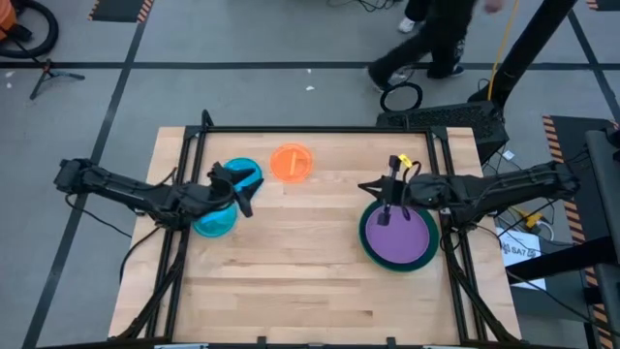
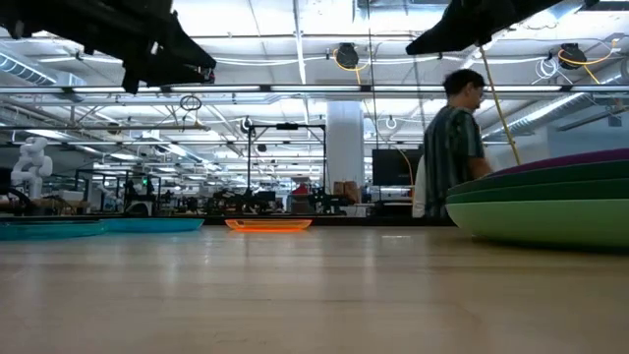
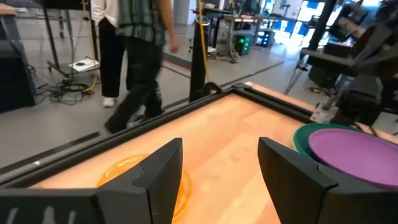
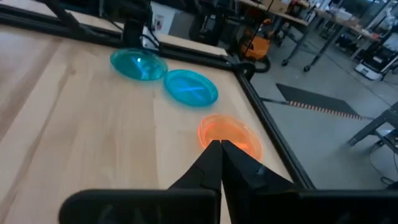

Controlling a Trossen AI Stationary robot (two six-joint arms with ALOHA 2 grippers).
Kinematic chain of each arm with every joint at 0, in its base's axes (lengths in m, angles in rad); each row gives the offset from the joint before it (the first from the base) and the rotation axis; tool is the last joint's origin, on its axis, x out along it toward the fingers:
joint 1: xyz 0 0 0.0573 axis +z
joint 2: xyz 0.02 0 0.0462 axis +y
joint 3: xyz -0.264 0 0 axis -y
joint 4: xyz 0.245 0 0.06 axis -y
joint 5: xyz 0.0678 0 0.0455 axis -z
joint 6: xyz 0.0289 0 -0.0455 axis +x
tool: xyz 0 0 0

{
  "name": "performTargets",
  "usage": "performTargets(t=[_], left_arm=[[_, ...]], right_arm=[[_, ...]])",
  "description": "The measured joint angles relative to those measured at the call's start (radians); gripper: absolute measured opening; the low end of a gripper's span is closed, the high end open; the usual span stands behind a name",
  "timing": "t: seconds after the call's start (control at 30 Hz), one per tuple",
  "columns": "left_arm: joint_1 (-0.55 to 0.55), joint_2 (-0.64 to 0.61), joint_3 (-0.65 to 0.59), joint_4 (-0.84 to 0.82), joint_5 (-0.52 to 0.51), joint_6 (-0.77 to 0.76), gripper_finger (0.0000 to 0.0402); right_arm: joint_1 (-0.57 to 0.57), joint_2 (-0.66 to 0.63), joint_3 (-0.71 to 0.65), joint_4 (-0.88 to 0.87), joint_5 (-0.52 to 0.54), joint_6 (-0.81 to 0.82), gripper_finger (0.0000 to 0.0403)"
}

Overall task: Stack plastic plates
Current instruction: Stack the orange plate on top of the purple plate

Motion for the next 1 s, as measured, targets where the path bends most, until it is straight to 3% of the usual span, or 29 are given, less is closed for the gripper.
performTargets(t=[0.83, 1.0], left_arm=[[0.280, 0.226, 0.002, 0.229, 0.387, -0.008, 0.0214], [0.301, 0.318, 0.101, 0.148, 0.411, 0.024, 0.0214]], right_arm=[[0.000, -0.028, 0.000, -0.036, 0.000, 0.013, 0.0000], [0.000, -0.028, 0.000, -0.035, 0.000, 0.013, 0.0000]])
